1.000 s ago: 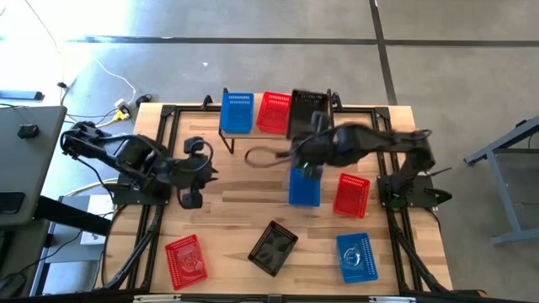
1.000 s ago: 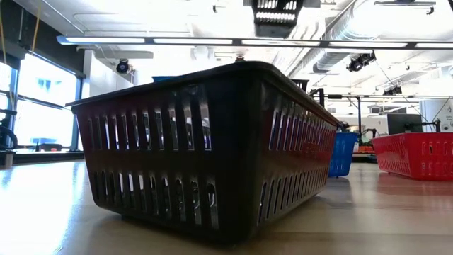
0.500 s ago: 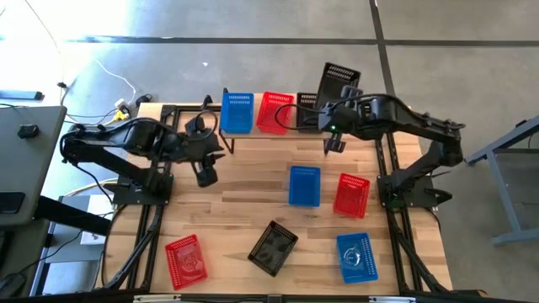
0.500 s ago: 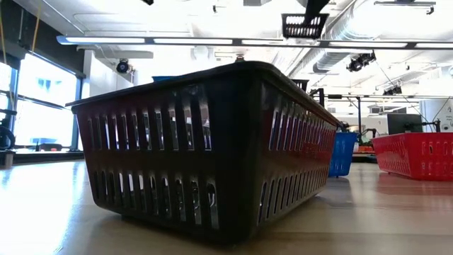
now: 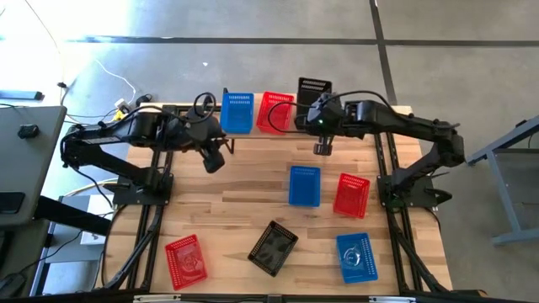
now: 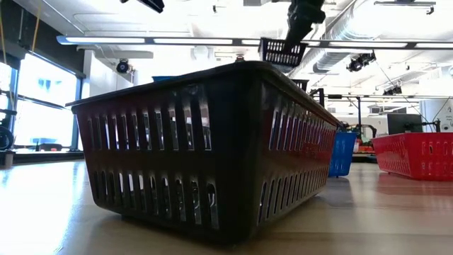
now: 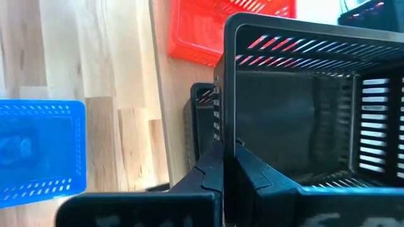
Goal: Stack baskets on shelf by color
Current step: Stack the top black bin on top of the other black bin on the shelf
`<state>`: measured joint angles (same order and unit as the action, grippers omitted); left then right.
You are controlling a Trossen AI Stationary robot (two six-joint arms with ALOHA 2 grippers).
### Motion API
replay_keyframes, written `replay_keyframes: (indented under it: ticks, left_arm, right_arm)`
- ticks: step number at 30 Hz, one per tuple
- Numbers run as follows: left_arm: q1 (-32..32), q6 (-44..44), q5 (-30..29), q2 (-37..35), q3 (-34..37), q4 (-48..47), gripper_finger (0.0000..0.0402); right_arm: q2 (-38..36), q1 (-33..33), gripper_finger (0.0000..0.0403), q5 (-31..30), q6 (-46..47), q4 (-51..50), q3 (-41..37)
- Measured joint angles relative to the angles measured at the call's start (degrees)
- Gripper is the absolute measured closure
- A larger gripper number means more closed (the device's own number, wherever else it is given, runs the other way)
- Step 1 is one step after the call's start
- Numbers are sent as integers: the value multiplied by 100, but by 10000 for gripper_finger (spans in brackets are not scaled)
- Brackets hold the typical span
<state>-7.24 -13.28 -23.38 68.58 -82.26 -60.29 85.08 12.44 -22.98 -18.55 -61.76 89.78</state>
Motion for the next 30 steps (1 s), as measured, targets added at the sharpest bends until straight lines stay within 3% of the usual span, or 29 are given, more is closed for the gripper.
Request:
replay_keyframes:
  ticks: [13,30]
  left_arm:
    - [-117,-72,7,0,0,45,330]
    - [-117,-259,14,4,0,39,330]
  right_arm:
    - [17,542,403,627,-728,295,-378]
    - [26,963,403,1267,-701,149,-380]
